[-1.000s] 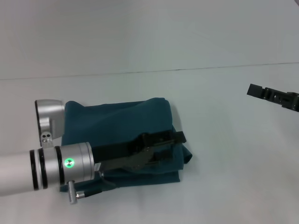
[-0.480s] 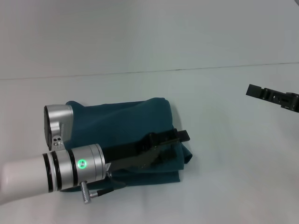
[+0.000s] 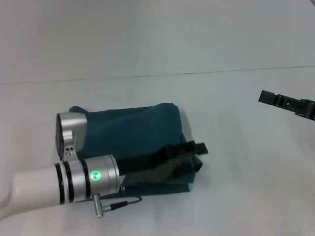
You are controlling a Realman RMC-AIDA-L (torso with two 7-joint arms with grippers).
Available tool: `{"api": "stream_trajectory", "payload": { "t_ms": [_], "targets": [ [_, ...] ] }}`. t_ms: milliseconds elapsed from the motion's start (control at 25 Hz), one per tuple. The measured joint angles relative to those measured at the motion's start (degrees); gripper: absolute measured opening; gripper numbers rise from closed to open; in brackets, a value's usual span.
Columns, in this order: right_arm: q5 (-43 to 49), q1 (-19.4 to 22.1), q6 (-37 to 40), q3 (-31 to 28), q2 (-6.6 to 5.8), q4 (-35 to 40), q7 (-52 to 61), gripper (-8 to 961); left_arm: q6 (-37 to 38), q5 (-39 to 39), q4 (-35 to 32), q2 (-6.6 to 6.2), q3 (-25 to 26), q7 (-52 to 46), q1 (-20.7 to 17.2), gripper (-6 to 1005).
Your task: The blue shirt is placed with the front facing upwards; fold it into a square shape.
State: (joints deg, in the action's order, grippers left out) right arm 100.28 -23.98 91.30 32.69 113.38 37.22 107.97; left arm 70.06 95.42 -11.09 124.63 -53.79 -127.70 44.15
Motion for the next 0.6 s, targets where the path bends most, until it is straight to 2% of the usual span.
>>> {"api": "stream_trajectory", "payload": {
  "t_ms": [120, 320, 480, 600],
  "targets": [
    [0.00, -0.07, -0.13, 0.00, -0.12, -0.53, -0.32, 803, -0.03, 0.29, 1.75, 0.00, -0.98, 0.66, 0.90, 801],
    [0.00, -0.07, -0.21, 0.00, -0.27, -0.85, -0.37, 803, -0.05, 0.12, 1.51, 0.00, -2.67, 0.51, -0.04, 801],
    [-0.04, -0.04, -0.23, 0.00, -0.31, -0.85, -0.44, 803, 5.49, -0.90, -2.36, -0.01, -1.91, 0.52, -1.62, 802],
    [-0.03, -0.08, -0.19, 0.00, -0.33, -0.85, -0.49, 802, 13.24, -1.19, -9.06, -0.40, -1.72, 1.18, -3.84, 803]
  ]
}}
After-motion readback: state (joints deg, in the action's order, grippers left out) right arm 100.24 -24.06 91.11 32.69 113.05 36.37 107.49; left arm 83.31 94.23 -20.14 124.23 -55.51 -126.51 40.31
